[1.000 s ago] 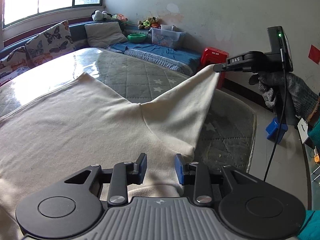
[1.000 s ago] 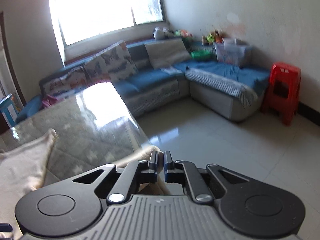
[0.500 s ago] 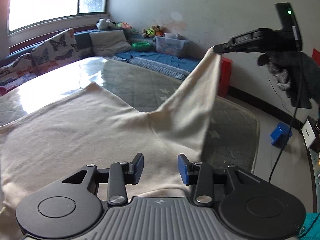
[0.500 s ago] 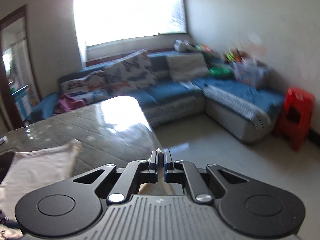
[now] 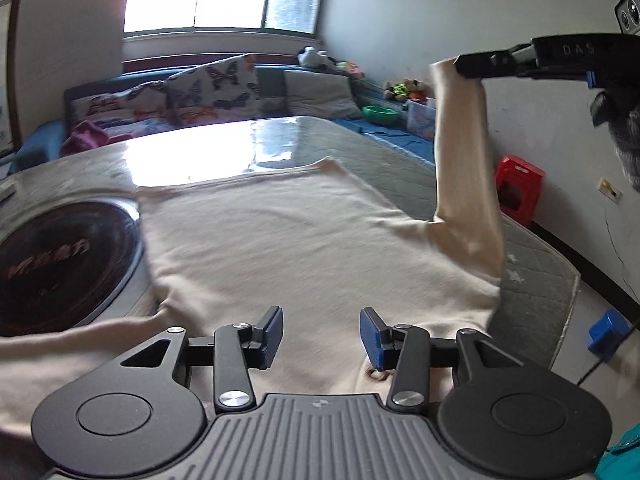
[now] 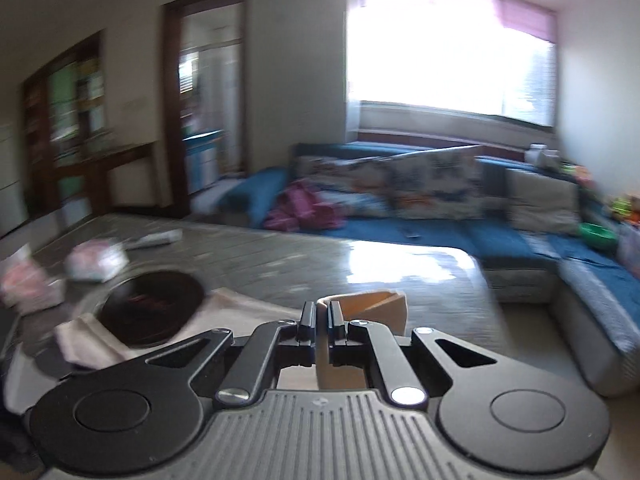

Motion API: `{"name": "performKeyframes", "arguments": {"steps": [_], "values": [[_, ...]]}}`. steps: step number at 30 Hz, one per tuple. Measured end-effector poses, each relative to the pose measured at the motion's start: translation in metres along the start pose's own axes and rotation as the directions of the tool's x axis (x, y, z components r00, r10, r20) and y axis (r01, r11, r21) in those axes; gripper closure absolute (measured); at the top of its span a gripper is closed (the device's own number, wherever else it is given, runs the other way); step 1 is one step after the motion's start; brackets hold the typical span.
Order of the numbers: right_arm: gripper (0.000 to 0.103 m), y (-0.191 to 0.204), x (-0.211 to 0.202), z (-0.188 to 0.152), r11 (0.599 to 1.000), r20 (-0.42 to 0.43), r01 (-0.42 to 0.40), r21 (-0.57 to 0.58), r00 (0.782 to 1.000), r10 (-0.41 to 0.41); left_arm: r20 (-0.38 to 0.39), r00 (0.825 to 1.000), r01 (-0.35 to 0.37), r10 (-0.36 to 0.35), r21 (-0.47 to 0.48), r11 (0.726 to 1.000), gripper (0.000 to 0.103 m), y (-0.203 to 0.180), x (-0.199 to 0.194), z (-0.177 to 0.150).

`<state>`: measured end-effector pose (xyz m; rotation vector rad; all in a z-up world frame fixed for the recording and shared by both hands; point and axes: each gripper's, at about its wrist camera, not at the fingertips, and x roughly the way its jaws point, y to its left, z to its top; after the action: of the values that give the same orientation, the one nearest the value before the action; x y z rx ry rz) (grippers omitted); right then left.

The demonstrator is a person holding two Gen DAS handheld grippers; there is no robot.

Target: Fold clothes

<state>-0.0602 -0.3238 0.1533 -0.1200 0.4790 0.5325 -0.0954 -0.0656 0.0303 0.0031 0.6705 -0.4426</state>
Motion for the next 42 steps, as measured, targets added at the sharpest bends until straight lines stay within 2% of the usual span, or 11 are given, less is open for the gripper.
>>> {"name": "performKeyframes", "arguments": {"steps": [4, 12, 14, 18, 21, 23, 27, 29, 31, 33, 42], "values": [[0.099, 0.044, 0.034, -0.016, 0.991, -0.079, -0.130, -0.037, 0.989, 0.127, -0.006, 0.999, -0.035, 0.035, -0.038, 0.999, 0.057, 0.012, -0.010, -0.011], [0.093, 0.095, 0.070, -0.060, 0.942, -0.267, -0.333, -0.040, 0.912, 0.311, -0.013, 0.998, -0.058, 0.057, -0.072, 0.996, 0.057, 0.017, -0.018, -0.020], [0.088, 0.098, 0.064, -0.064, 0.936, -0.268, -0.347, -0.060, 0.909, 0.320, -0.010, 0.999, -0.054, 0.053, -0.068, 0.996, 0.057, 0.015, -0.018, -0.019], [0.069, 0.080, 0.043, -0.061, 0.950, -0.238, -0.305, -0.061, 0.929, 0.283, 0.000, 0.999, -0.050, 0.050, -0.054, 0.997, 0.057, 0.013, -0.015, -0.014], [0.065, 0.062, 0.031, -0.066, 0.975, -0.236, -0.209, -0.078, 0.954, 0.185, 0.002, 0.999, -0.042, 0.043, -0.057, 0.997, 0.057, 0.012, -0.010, -0.011], [0.057, 0.045, 0.021, -0.082, 0.990, -0.254, -0.098, -0.105, 0.965, 0.069, -0.009, 0.999, -0.043, 0.043, -0.056, 0.998, 0.058, 0.010, -0.003, -0.010], [0.056, 0.019, 0.008, -0.105, 0.997, -0.293, 0.006, -0.078, 0.956, -0.029, -0.039, 0.999, -0.032, 0.030, -0.051, 0.998, 0.064, 0.008, 0.010, -0.012], [0.055, 0.008, 0.000, -0.117, 0.998, -0.304, 0.042, -0.047, 0.951, -0.054, -0.046, 0.998, -0.039, 0.037, -0.043, 0.998, 0.070, 0.007, 0.013, -0.012], [0.053, 0.002, -0.005, -0.125, 0.997, -0.309, 0.064, -0.039, 0.948, -0.073, -0.042, 0.998, -0.050, 0.049, -0.033, 0.998, 0.090, 0.007, 0.012, -0.011], [0.052, -0.002, -0.008, -0.132, 0.997, -0.311, 0.072, -0.027, 0.948, -0.076, -0.038, 0.998, -0.048, 0.047, -0.040, 0.998, 0.096, 0.008, 0.010, -0.007], [0.048, 0.004, -0.001, -0.138, 0.998, -0.284, 0.067, -0.014, 0.957, -0.068, 0.110, 0.994, 0.001, -0.006, 0.046, 0.999, 0.098, -0.011, -0.013, 0.062]]}}
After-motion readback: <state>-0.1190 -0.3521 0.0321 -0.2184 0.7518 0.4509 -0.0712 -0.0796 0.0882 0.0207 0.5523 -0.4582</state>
